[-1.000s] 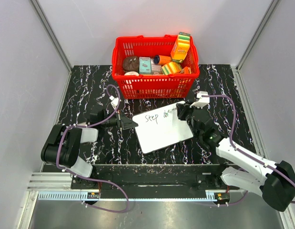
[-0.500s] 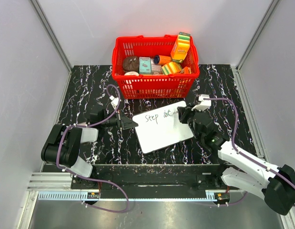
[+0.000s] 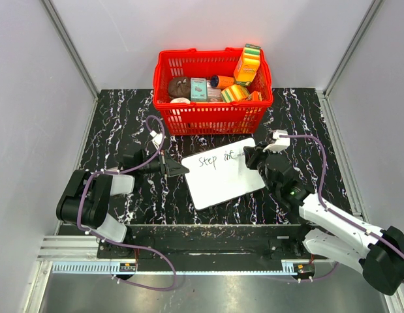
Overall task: Write a sentence on the whiteboard
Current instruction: Write on the whiteboard with the whiteboard.
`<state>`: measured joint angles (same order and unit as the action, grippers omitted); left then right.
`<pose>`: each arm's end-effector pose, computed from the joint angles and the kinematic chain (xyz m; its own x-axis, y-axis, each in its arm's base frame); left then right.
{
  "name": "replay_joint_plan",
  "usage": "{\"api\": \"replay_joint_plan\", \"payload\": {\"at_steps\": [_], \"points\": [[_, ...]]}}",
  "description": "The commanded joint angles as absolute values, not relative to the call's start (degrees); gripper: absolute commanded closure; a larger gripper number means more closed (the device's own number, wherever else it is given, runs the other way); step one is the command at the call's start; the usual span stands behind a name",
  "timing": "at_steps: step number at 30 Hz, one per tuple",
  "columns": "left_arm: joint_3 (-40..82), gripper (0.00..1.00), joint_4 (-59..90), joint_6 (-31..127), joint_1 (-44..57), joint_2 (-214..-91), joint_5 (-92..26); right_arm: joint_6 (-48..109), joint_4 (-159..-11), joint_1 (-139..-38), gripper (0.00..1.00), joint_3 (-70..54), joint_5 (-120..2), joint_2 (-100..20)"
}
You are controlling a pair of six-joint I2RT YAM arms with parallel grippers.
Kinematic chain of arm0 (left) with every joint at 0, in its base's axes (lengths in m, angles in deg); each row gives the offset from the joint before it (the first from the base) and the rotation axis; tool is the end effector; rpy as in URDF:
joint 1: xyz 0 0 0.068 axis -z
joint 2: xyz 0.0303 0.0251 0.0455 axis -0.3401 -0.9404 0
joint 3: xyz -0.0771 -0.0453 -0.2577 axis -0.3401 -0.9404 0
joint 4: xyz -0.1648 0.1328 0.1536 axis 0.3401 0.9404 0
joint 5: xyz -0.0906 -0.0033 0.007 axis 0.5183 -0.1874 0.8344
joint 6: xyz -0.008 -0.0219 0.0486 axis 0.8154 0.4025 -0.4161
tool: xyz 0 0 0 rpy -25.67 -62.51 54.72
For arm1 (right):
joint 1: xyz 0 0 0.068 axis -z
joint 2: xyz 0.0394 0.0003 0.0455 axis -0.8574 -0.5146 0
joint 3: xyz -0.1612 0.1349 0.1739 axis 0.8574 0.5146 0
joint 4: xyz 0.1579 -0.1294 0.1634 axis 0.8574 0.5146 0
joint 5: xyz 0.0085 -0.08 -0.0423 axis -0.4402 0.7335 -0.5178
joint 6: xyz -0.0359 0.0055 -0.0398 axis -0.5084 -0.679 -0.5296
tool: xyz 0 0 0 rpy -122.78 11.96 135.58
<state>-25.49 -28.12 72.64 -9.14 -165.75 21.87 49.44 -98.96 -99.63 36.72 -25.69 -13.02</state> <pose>0.2542 -0.0804 0.1619 -0.7744 -0.1295 -0.6194 0.5751 0.2642 -0.7742 0.1765 0.1307 0.2690 -0.2256 0.3244 -0.9186 -0.1746 0.9142 0.3657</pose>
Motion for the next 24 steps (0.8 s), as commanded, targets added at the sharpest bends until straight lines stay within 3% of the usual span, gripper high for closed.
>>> {"api": "replay_joint_plan", "payload": {"at_steps": [1,24], "points": [[-24.51,1.00,-29.20,68.29,-8.55,-166.54,21.60,48.54,-97.38,-99.20,1.00,34.32,-22.31,-12.94],[-24.60,1.00,-29.12,68.20,-8.63,-166.54,21.77,44.76,-100.63,-98.76,1.00,32.57,-20.90,-10.74]]}}
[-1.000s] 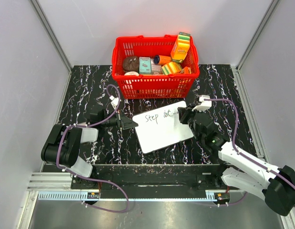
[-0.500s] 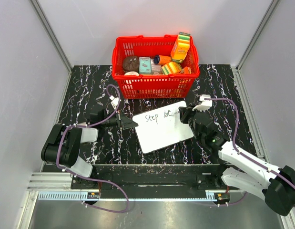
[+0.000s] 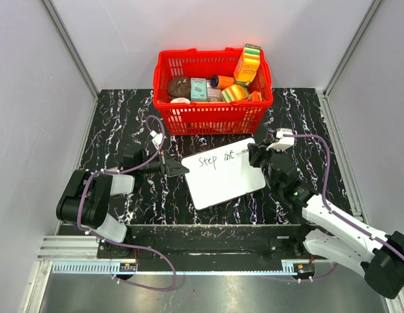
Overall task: Write a sentence on the whiteboard
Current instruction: Write on the whiteboard with the whiteboard.
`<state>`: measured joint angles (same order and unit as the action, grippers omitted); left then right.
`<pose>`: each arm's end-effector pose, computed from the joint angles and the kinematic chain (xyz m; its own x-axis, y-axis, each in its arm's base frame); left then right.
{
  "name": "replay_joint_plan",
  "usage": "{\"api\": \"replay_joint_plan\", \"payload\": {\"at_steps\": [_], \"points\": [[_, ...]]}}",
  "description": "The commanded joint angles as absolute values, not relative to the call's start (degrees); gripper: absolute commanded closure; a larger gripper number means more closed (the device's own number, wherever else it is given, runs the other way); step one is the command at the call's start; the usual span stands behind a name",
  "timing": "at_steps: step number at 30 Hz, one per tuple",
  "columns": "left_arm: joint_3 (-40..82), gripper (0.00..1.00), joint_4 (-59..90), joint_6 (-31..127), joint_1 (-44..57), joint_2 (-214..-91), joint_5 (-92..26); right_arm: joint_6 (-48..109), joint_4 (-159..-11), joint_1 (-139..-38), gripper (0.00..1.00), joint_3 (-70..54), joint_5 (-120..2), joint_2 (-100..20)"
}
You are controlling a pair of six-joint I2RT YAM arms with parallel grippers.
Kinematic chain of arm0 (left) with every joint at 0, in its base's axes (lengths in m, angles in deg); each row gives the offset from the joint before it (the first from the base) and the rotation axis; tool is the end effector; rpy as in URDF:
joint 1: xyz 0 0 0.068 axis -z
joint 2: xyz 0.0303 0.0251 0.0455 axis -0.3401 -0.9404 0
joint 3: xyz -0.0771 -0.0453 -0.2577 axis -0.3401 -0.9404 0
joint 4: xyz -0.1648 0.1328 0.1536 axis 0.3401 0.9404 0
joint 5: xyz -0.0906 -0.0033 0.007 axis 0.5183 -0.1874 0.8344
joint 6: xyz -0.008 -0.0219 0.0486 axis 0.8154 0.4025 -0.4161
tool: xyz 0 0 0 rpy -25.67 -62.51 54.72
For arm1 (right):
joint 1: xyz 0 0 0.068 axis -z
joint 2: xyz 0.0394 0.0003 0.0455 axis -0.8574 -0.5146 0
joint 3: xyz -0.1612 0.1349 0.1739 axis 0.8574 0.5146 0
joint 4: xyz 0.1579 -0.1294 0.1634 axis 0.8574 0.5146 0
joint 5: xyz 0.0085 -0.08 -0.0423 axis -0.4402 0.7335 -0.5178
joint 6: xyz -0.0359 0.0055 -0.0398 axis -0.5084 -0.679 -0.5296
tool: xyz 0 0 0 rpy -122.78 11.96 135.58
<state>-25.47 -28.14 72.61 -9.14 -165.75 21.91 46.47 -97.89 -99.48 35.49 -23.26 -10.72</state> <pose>0.2542 -0.0804 0.1620 -0.7737 -0.1290 -0.6202 0.5762 0.2636 -0.7736 0.1728 0.1251 0.2826 -0.1690 0.3069 -0.9366 -0.1565 0.9299 0.3330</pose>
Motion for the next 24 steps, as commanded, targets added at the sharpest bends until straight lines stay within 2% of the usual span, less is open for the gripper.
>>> {"api": "replay_joint_plan", "payload": {"at_steps": [1,24], "points": [[-24.60,1.00,-29.12,68.20,-8.63,-166.63,21.69,44.58,-100.63,-98.76,1.00,32.48,-20.64,-11.01],[-24.42,1.00,-29.12,68.29,-8.55,-166.72,21.86,45.63,-102.03,-97.53,1.00,31.94,-24.94,-16.02]]}}
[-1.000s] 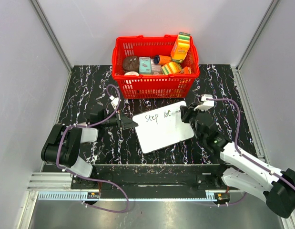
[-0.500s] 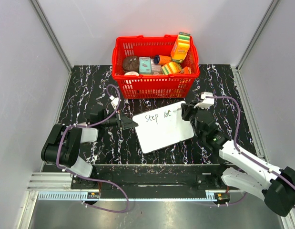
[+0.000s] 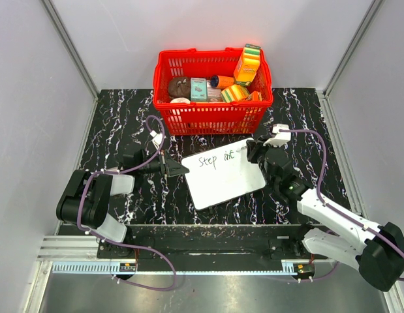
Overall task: Write a sentence on the whiteboard
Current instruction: Write on the whiteboard with the whiteboard.
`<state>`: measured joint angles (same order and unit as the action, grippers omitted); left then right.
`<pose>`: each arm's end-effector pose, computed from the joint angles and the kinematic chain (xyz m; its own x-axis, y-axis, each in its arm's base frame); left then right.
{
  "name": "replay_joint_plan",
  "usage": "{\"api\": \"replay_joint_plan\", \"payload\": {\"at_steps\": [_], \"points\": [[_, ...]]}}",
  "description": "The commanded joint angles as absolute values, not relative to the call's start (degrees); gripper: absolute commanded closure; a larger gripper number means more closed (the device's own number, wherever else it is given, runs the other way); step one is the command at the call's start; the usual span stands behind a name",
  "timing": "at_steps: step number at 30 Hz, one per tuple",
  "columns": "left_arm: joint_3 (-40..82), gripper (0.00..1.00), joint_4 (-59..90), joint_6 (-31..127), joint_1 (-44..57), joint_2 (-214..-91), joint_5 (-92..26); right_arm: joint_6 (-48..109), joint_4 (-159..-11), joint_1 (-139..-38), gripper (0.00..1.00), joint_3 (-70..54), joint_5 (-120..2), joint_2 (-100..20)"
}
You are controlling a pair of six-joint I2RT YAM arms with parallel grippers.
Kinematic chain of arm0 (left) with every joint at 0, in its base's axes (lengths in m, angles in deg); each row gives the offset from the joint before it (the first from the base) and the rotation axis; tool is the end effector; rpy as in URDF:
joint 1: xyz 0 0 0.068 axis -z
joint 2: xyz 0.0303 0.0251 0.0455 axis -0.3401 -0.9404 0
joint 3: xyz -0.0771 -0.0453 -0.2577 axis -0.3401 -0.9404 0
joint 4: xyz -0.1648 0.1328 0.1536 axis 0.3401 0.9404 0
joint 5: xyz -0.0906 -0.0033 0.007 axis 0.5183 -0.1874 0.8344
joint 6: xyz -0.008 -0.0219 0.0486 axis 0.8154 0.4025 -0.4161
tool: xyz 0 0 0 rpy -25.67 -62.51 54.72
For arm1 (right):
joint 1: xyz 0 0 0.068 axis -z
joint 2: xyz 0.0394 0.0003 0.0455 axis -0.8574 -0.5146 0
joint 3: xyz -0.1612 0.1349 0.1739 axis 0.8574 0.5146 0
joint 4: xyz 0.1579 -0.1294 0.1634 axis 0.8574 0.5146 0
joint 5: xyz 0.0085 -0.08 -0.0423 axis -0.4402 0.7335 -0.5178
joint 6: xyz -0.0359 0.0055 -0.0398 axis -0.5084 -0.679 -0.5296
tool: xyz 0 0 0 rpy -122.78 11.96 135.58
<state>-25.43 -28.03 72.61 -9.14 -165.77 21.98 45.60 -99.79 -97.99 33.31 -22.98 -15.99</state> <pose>0.2543 -0.0805 0.1620 -0.7749 -0.1282 -0.6190 0.5752 0.2629 -0.7746 0.1898 0.1315 0.2811 -0.1723 0.2850 -0.9429 -0.1252 0.9431 0.3080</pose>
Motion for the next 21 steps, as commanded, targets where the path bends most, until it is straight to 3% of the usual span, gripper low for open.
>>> {"api": "replay_joint_plan", "payload": {"at_steps": [1,21], "points": [[-24.42,1.00,-29.20,68.29,-8.63,-166.80,21.86,45.81,-101.86,-97.61,1.00,32.03,-25.20,-15.76],[-24.51,1.00,-29.12,68.29,-8.63,-166.80,21.86,48.80,-96.41,-97.53,1.00,36.69,-25.56,-11.45]]}}
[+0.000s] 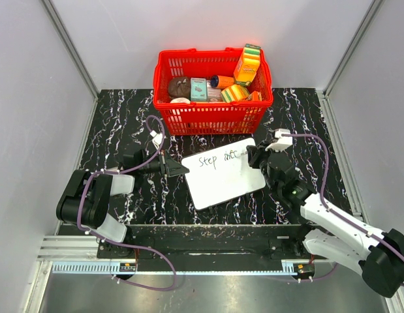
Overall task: Write a sentence on the whiteboard
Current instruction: Write on the whiteboard with the whiteboard.
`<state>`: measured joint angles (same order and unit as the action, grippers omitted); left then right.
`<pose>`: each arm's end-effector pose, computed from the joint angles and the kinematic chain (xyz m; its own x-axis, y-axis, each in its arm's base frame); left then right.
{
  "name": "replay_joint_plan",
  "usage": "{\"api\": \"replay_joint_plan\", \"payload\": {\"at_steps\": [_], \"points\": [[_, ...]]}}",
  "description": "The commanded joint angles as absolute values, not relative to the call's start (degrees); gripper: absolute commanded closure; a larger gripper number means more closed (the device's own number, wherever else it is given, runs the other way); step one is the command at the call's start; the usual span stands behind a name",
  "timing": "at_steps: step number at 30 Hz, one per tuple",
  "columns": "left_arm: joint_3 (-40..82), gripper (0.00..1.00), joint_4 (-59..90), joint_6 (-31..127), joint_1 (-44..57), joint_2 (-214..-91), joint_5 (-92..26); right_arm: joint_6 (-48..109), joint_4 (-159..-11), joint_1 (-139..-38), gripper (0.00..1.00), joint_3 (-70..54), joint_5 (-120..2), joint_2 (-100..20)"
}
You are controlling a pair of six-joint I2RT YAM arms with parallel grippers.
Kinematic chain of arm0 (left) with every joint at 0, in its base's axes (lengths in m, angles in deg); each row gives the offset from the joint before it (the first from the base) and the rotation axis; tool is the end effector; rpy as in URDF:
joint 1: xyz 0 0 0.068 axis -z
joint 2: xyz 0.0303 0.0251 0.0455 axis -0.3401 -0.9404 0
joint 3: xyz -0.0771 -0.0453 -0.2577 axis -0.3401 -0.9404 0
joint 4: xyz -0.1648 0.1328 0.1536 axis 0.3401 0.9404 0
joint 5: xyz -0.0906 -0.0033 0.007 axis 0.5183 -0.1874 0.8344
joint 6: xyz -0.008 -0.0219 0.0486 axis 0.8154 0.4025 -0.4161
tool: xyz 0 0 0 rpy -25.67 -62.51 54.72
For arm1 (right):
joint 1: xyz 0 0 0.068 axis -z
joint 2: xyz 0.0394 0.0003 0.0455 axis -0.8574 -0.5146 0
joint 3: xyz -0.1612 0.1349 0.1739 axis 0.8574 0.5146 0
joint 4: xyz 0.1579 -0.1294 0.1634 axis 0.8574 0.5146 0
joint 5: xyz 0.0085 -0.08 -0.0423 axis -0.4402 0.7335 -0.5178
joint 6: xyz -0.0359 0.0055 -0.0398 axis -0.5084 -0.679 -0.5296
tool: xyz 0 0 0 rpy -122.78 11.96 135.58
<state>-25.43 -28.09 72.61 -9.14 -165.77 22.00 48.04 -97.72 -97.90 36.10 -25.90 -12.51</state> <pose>0.2543 -0.0805 0.1621 -0.7743 -0.1281 -0.6197 0.5761 0.2625 -0.7741 0.1794 0.1247 0.2723 -0.2149 0.3071 -0.9271 -0.1549 0.9266 0.3428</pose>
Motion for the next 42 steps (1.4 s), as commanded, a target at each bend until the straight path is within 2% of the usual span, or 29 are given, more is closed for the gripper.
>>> {"api": "replay_joint_plan", "payload": {"at_steps": [1,16,34,42], "points": [[-24.43,1.00,-29.12,68.20,-8.63,-166.72,21.77,48.89,-96.32,-97.61,1.00,36.78,-25.30,-11.36],[-24.42,1.00,-29.20,68.20,-8.55,-166.71,21.86,47.57,-97.46,-97.52,1.00,33.09,-20.64,-13.38],[-24.42,1.00,-29.21,68.29,-8.55,-166.71,21.95,45.64,-100.27,-97.44,1.00,28.96,-22.04,-17.51],[-24.43,1.00,-29.12,68.29,-8.63,-166.80,21.77,46.69,-98.26,-97.35,1.00,31.41,-24.32,-9.09]]}}
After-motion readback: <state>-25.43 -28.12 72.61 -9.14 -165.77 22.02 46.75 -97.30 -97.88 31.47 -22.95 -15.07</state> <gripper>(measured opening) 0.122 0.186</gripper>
